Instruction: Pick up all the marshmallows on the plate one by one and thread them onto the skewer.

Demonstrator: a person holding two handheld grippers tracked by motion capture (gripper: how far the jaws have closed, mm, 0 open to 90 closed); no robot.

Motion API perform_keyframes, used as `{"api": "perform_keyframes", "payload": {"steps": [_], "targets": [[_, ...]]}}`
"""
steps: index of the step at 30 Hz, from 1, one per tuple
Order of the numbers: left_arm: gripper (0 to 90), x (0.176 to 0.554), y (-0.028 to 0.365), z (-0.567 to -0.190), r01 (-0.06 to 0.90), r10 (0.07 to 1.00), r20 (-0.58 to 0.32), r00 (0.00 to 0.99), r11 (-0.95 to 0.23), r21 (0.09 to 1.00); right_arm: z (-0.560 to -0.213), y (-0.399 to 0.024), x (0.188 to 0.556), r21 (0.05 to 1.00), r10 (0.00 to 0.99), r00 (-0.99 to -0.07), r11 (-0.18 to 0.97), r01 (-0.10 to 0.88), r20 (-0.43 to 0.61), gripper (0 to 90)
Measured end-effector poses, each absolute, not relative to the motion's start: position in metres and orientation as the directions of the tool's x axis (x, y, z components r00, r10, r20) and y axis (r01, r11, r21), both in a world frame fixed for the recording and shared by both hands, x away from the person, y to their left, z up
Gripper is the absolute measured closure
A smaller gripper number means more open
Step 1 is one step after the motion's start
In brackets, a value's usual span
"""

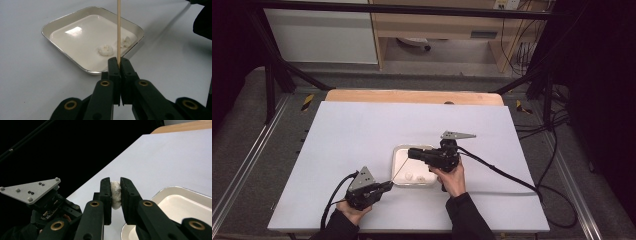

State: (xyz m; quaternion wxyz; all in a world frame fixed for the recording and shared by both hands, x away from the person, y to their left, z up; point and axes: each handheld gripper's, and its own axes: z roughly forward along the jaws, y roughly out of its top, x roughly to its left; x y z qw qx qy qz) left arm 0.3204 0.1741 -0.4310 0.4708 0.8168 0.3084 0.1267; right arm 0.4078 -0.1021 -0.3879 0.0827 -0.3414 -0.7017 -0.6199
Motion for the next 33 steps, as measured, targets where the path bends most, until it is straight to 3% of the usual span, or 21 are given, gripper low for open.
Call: {"api": "perform_keyframes", "payload": {"steps": [33], "targets": [[88.5,0.3208,0.1691,-0.4341,0.404,0.627,-0.093,0.773,-0.374,0.835,-0.3969,-0.0959,0.3988,0.834,0.372,-0.774,-0.003,0.551,0.513,81.7]]}}
